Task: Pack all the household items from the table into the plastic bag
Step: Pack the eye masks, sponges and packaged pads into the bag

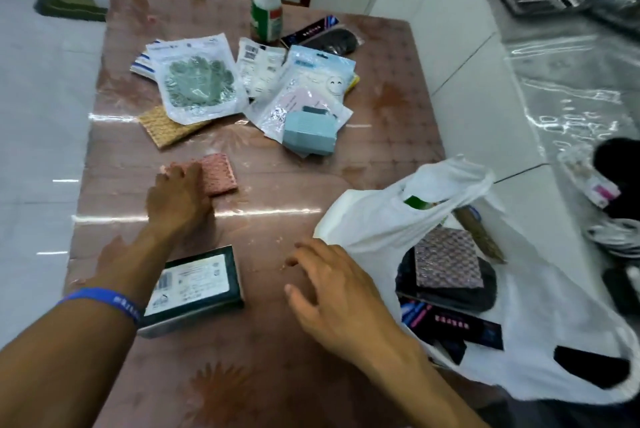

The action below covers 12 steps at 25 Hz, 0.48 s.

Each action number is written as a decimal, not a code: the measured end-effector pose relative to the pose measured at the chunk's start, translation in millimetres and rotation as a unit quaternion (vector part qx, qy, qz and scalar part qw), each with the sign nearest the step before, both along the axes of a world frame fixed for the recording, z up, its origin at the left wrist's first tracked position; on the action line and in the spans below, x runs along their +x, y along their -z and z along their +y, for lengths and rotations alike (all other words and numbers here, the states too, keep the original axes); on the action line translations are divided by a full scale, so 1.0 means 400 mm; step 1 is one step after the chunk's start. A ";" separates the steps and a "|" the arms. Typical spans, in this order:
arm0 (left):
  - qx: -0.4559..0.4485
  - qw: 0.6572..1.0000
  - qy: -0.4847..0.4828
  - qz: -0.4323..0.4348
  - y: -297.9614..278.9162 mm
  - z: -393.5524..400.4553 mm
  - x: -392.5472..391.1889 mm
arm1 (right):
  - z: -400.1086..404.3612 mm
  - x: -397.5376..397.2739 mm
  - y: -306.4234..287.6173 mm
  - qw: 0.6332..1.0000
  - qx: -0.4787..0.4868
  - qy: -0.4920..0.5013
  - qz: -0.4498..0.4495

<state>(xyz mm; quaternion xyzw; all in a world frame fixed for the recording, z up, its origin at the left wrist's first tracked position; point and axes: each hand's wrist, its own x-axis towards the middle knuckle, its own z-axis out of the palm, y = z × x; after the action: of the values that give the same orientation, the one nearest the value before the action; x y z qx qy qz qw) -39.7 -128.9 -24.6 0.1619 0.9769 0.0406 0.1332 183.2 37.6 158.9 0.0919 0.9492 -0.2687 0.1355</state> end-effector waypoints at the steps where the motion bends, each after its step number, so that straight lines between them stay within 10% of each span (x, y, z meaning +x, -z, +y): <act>1: -0.017 0.999 -0.002 0.028 -0.010 0.018 -0.003 | 0.012 0.013 -0.003 1.000 -0.007 0.007 0.010; 5: -0.009 1.000 -0.008 0.007 -0.073 0.050 0.045 | 0.034 0.049 -0.075 0.993 -0.099 0.025 0.058; 12: 0.494 0.869 0.005 0.035 -0.570 0.181 0.361 | 0.230 0.150 -0.331 0.933 -0.253 0.135 0.217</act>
<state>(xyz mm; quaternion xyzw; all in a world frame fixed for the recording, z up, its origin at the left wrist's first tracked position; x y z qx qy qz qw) 104.7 -56.7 203.6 0.2123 0.8327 0.5113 0.0021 243.3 129.7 291.3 0.1212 0.8347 -0.5291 -0.0930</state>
